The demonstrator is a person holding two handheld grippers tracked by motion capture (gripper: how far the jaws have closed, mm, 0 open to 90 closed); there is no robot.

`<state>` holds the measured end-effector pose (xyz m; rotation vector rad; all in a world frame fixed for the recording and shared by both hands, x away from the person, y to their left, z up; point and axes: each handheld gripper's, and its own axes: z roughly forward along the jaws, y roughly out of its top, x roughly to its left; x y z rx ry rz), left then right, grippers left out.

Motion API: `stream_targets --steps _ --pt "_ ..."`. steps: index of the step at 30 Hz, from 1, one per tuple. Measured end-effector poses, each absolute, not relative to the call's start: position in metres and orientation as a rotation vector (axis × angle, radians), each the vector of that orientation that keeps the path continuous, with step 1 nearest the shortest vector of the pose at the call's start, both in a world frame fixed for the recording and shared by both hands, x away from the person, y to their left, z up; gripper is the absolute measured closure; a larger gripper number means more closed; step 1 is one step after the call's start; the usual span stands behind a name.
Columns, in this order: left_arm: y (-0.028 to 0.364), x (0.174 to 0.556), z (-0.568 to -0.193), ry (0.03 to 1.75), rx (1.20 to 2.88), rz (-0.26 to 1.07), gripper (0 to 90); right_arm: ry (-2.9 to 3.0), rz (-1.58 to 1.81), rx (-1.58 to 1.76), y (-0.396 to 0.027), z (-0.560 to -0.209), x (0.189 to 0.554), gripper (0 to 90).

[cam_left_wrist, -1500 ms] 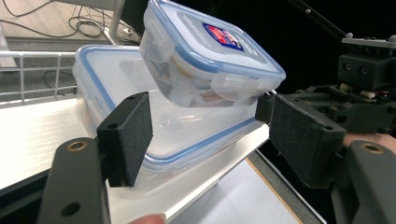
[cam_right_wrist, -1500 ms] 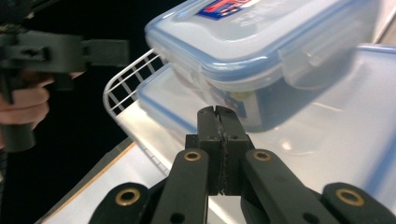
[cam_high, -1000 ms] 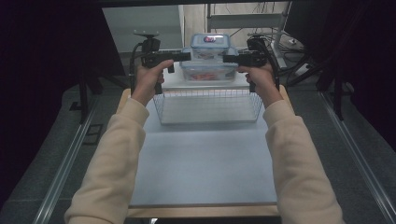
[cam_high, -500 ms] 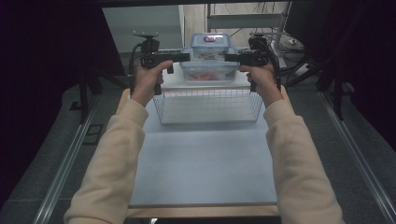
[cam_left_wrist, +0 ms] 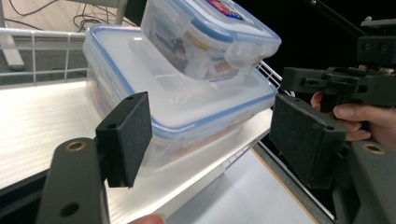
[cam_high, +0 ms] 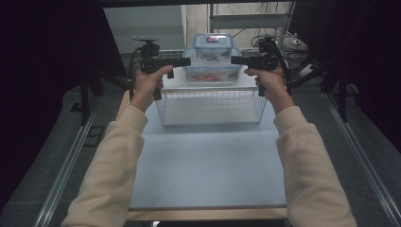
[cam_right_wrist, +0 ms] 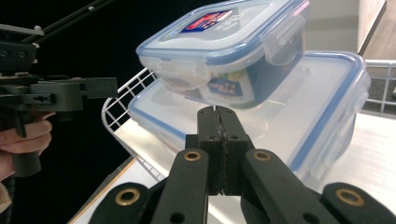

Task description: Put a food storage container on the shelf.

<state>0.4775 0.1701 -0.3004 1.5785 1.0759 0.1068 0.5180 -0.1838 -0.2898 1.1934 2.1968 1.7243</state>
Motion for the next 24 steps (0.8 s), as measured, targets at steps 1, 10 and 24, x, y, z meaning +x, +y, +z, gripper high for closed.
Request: stream_targets --steps 1,10,24 --pt "0.171 0.475 -0.301 1.08 1.568 0.103 29.5 2.196 1.729 1.195 -0.186 -0.29 0.516 89.2" --pt "0.174 0.444 -0.312 1.029 1.563 0.094 29.5 2.202 1.785 1.168 -0.204 -0.303 0.493 89.2" --pt "0.171 0.385 -0.363 0.98 1.625 0.112 29.4 2.225 1.839 1.139 -0.241 -0.359 0.438 89.1"
